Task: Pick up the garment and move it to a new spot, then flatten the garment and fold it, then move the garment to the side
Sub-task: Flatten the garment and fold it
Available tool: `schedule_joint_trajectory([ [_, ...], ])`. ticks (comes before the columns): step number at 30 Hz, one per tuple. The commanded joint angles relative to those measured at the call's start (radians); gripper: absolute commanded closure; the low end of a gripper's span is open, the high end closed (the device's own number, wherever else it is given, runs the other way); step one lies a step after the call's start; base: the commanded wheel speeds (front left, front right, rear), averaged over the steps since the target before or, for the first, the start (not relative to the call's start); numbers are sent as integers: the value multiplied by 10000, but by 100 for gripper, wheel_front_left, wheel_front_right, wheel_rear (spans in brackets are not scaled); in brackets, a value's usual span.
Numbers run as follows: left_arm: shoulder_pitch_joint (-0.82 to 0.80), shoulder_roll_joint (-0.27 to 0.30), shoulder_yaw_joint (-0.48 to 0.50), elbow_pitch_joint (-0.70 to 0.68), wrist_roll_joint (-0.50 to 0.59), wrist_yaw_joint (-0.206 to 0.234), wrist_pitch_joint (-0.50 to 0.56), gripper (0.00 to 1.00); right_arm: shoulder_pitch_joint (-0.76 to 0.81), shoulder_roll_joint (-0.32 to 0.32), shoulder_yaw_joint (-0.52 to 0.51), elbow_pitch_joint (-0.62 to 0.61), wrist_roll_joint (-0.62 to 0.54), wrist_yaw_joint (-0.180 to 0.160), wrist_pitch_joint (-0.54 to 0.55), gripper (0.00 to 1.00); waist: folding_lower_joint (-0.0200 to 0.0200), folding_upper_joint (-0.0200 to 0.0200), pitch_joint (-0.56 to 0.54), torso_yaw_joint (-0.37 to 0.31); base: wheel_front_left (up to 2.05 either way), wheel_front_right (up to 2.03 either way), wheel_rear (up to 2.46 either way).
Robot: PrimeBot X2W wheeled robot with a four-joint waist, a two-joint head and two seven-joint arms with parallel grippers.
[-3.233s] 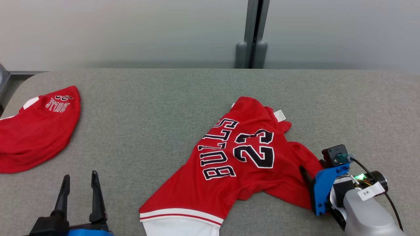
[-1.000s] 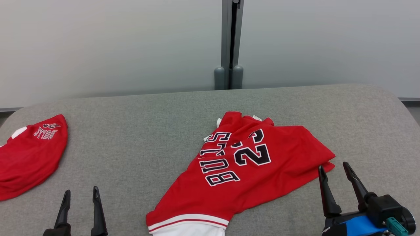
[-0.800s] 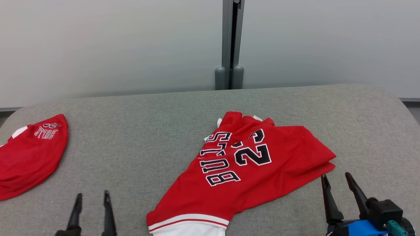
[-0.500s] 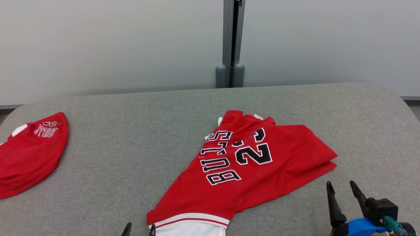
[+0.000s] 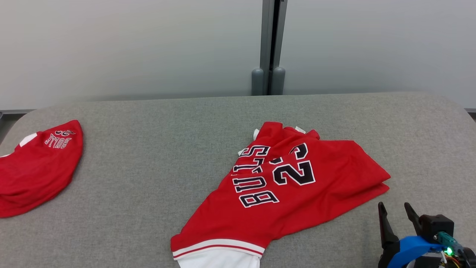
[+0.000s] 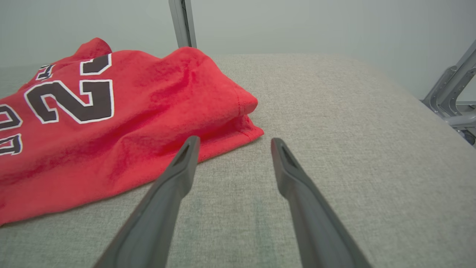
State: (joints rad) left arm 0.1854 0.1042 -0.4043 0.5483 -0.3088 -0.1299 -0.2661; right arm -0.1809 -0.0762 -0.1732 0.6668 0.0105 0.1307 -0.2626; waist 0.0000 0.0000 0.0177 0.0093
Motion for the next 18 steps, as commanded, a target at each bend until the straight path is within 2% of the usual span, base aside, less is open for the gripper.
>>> schedule_joint_trajectory([
  [1,-189,63,-93,55,-132,-3,30,0,-120,-49,-21,49,-32,1,-33,0,0,0,13,-2,0,0,0],
  [11,-1283,409,-1786,192,-1974,-6,29,0,-611,-184,81,862,59,1,-33,0,0,0,226,4,0,0,0],
  [18,-1910,494,-1715,-104,-2080,-7,16,0,-1489,-461,16,1683,276,1,-33,0,0,0,592,168,0,0,0],
])
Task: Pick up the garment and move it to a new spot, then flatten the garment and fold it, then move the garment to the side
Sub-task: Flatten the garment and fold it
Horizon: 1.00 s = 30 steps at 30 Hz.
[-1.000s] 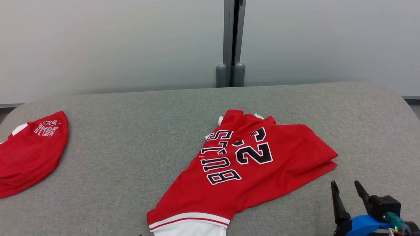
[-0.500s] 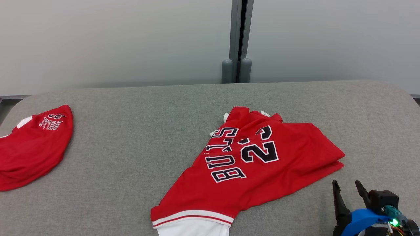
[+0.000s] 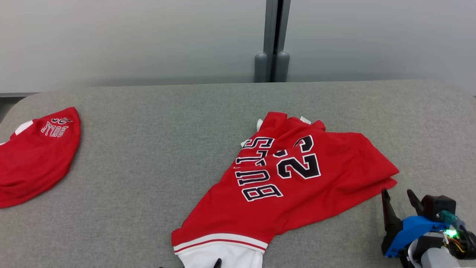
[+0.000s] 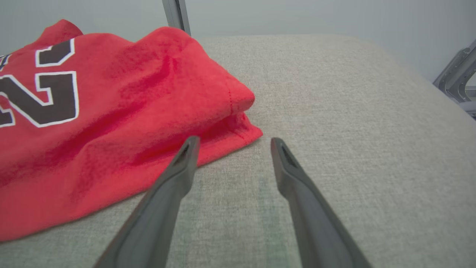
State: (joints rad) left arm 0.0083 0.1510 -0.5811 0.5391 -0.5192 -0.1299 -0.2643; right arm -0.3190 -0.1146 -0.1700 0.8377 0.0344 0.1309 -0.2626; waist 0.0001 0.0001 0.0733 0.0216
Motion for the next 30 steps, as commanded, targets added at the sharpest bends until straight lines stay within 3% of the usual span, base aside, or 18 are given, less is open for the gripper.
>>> schedule_joint_trajectory([
  [1,-183,27,65,-57,60,-7,-1,0,-215,-124,-30,210,46,-1,-33,0,-1,-1,102,79,0,0,0],
  [14,-572,24,-64,-492,356,-7,-1,0,-1982,-461,-154,2761,608,-1,-33,0,-1,-1,895,453,0,0,0],
  [24,-688,118,-307,-599,212,-8,1,0,-2532,-28,230,3760,2253,13,29,0,-1,-1,1103,571,0,0,0],
  [25,-681,116,-379,-578,117,-8,1,0,-2579,-9,338,3778,2344,13,38,48,-1,-1,1122,578,0,0,0],
  [26,-694,134,-455,-547,68,-8,2,6,-2630,23,428,3695,2481,15,39,48,-1,-1,1142,581,0,0,0],
  [27,-740,159,-562,-531,-7,-8,4,18,-2661,67,495,3634,2670,15,38,100,-1,-1,1164,584,0,0,0],
  [28,-750,165,-697,-496,-146,-8,11,55,-2678,118,564,3571,2889,15,35,100,-1,-1,1179,583,0,0,0],
  [29,-745,185,-862,-458,-292,-8,13,100,-2694,113,630,3464,3056,12,24,100,-1,-1,1180,574,0,0,0],
  [30,-782,244,-1006,-415,-418,-8,12,100,-2692,82,725,3296,3185,12,16,100,-1,-1,1175,570,0,0,0],
])
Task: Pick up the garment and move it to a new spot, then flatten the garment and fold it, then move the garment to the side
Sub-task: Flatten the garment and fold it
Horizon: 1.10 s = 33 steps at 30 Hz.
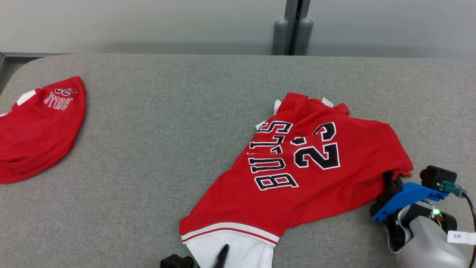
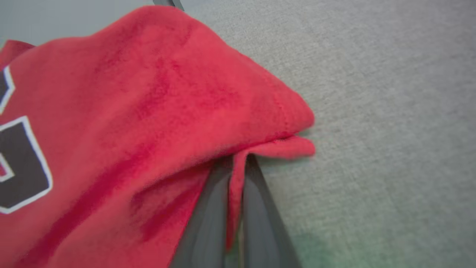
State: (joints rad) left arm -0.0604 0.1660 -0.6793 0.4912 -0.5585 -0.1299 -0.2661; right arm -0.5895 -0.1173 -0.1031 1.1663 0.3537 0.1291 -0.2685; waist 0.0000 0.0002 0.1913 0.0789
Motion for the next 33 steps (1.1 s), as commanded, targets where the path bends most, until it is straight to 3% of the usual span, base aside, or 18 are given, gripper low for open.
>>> schedule_joint_trajectory([
  [1,-134,137,-107,86,-134,-8,29,100,69,69,164,-146,122,27,68,100,0,-2,-31,-11,0,0,0],
  [8,-256,195,-42,-551,-1122,-8,17,100,1062,-128,1024,-2190,678,18,41,100,0,-2,-470,-133,0,0,0],
  [18,-1012,656,1514,-2238,-1510,-8,15,100,2147,-505,2169,-5040,1497,18,41,100,0,-2,-968,-501,0,0,0],
  [25,-3426,1351,1741,-1985,-2172,-8,366,100,655,-625,2702,-5663,2242,18,119,100,0,-2,-537,-619,0,0,0],
  [33,-8602,1925,2052,-419,-2750,-8,1513,100,-4183,-307,2652,-3903,2369,18,761,100,0,-2,1134,-921,0,0,0],
])
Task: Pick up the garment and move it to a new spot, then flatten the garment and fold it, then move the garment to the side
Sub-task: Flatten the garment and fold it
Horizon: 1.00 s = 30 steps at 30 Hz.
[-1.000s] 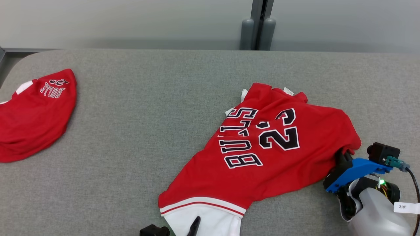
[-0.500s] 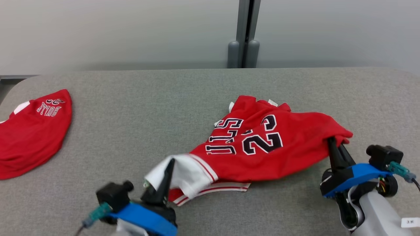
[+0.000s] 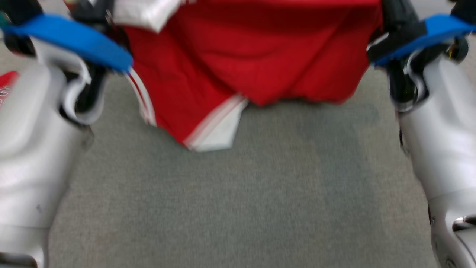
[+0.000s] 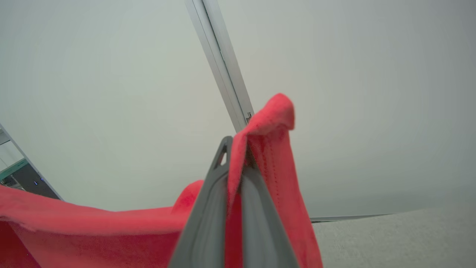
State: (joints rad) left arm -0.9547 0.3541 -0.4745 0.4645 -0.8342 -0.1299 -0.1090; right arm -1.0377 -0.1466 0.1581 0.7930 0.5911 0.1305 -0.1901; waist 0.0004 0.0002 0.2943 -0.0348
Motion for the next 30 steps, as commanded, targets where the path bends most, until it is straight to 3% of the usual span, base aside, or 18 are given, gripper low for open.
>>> schedule_joint_trajectory([
  [1,-329,79,13,118,53,-8,20,100,-339,88,-13,99,-34,5,-31,100,-4,-2,294,179,0,0,0],
  [10,-5643,-367,-195,2413,64,-8,-36,100,-5304,264,-1214,2361,29,5,-480,100,-4,-2,1596,2,0,0,0],
  [16,-7206,-840,-692,3195,-288,-8,-720,100,-6517,408,-1242,3047,-208,5,-688,100,-4,-2,1842,69,0,0,0],
  [21,-6210,-778,-1399,3413,-657,-8,-1260,100,-5409,596,-594,3110,26,5,-738,100,-4,-2,1679,42,0,0,0],
  [25,-4297,-530,-1659,3207,-1035,-8,-1522,100,-3621,715,-124,2774,560,5,-756,100,-4,-2,1318,-97,0,0,0],
  [30,-1434,-458,-1029,2240,-727,-8,-1565,100,-1103,571,280,1989,1160,5,-762,100,-4,-2,842,-134,0,0,0],
])
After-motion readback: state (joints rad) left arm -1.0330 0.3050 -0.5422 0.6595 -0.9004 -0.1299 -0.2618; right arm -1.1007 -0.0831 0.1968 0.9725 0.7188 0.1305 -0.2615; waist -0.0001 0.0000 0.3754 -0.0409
